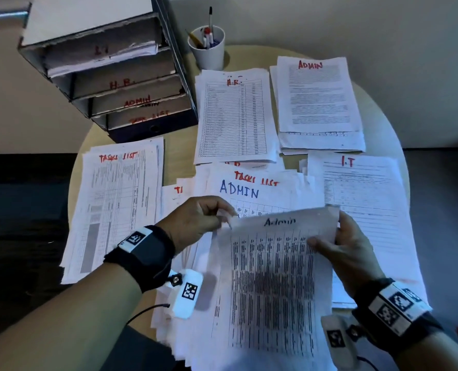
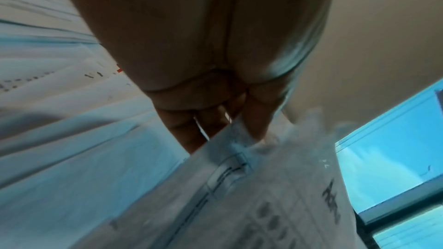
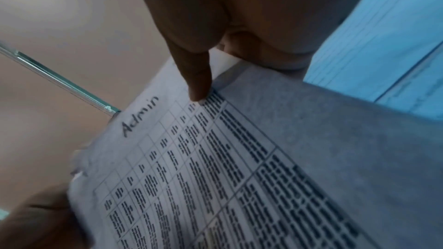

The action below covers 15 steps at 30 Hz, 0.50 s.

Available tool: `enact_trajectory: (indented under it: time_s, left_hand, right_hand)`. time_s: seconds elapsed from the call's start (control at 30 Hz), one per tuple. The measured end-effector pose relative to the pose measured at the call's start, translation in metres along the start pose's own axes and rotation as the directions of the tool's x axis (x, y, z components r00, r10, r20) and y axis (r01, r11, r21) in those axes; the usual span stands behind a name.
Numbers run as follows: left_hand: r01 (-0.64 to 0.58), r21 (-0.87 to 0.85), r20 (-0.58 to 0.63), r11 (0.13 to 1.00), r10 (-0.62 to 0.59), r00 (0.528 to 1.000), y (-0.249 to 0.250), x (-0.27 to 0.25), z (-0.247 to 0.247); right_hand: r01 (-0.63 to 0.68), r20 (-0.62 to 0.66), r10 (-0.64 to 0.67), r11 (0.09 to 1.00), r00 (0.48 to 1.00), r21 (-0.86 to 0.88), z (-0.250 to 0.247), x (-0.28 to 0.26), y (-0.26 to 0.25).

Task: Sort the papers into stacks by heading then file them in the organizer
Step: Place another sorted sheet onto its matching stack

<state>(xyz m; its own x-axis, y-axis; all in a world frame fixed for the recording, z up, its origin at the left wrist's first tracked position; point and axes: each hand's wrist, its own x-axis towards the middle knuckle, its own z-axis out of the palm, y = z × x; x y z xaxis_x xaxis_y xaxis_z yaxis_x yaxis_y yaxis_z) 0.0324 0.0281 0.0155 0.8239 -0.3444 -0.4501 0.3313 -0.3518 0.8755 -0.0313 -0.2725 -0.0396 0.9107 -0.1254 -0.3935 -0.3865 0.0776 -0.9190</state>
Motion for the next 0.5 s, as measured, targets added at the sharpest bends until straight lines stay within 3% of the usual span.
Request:
enact_trajectory:
  time_s: [0.1, 0.17, 0.23, 0.3, 0.33, 0.4, 0.5]
  left_hand:
    - [0.013, -0.112, 0.097, 0.994, -0.002, 0.995, 0.008, -0.009, -0.005]
    - [0.048, -0.164, 0.076, 0.985, -0.036, 0.996, 0.009, -0.003, -0.009]
    - [0.088, -0.165, -0.051, 0.982, -0.098, 0.994, 0.004, 0.014, -0.014]
    - [0.1, 0.077, -0.252, 0.992, -0.078, 0.965, -0.002, 0.039, -0.021]
    - [0.104, 0.303, -0.294, 0.947, -0.011, 0.956, 0.0, 0.049, -0.022]
    - [0.063, 0.701, -0.207, 0.71, 0.117, 0.971, 0.007, 0.068, -0.02]
    - [0.094, 0.92, -0.116, 0.379, 0.035, 0.993, 0.017, 0.086, -0.009]
  right_hand:
    - [0.022, -0.033, -0.026, 0.991, 0.999, -0.13, 0.002, 0.003, 0.003]
    - [0.098, -0.037, -0.104, 0.985, 0.994, -0.142, 0.005, 0.003, 0.001]
    - [0.15, 0.014, -0.149, 0.983, 0.989, -0.109, 0.004, 0.002, -0.001]
    - [0.176, 0.093, -0.17, 0.982, 0.981, -0.072, 0.0, -0.002, -0.003]
    - [0.177, 0.128, -0.167, 0.982, 0.978, -0.071, -0.002, -0.004, -0.003]
    - [0.194, 0.165, -0.175, 0.975, 0.971, -0.109, -0.004, -0.009, -0.003]
    - [0.223, 0.169, -0.202, 0.967, 0.965, -0.12, -0.004, -0.013, -0.001]
